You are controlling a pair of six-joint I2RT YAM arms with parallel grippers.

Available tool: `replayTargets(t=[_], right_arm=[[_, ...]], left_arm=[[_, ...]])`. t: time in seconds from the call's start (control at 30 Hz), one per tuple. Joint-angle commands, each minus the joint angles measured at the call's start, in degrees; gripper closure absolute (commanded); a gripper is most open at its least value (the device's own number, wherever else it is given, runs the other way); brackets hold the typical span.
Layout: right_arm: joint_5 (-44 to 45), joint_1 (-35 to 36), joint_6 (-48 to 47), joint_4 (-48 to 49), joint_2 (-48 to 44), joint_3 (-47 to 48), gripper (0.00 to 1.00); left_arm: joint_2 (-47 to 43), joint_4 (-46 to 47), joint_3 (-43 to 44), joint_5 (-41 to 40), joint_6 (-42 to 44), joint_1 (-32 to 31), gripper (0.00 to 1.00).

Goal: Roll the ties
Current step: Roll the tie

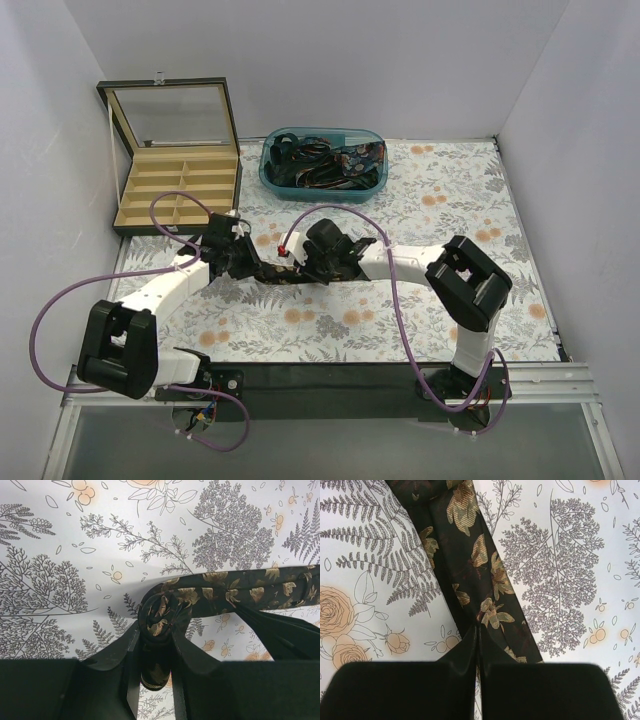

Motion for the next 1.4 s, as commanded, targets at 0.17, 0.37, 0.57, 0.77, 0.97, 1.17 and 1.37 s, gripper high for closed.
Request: replayTargets(t=[0.17,0.37,0.57,0.77,0.97,1.17,1.37], right_arm=[[1.85,0.42,1.04,-0.31,-0.42,-0.05,0.87],[4.39,0.25,3.5,-0.4,-3.23,-1.63,0.76],[4.39,-2.3,8.33,-0.31,-6.66,-3.04,0.72],[7.98,-8.0,18.69,-0.31,-9.91,-5.05,0.67],[10.02,-14.94,28.28,-0.31,-12.98,-9.97,0.67],[12.47,-22.49,34.08,-0.14,-17.19,-14.81,0.69],[15.2,-32.16,35.84,-0.14,-21.42,-18.59,0.7]], left_arm=[[-0.87,0.35,-1.16,-3.79,-0.77,0.95,0.87],[-0.25,-0.97,-1.16,-6.35,0.28,0.95,0.92],[-0.08,-1.76,-1.16,-8.89,1.16,0.95,0.92],[0.71,-4.04,-0.72,-13.2,1.51,0.95,1.0],[1.33,-4.13,-0.8,-12.85,1.78,0.95,1.0],[0.63,-3.69,-1.25,-11.97,1.78,0.87,1.0],[0.89,-3.17,-1.77,-10.74,1.51,0.95,1.0]])
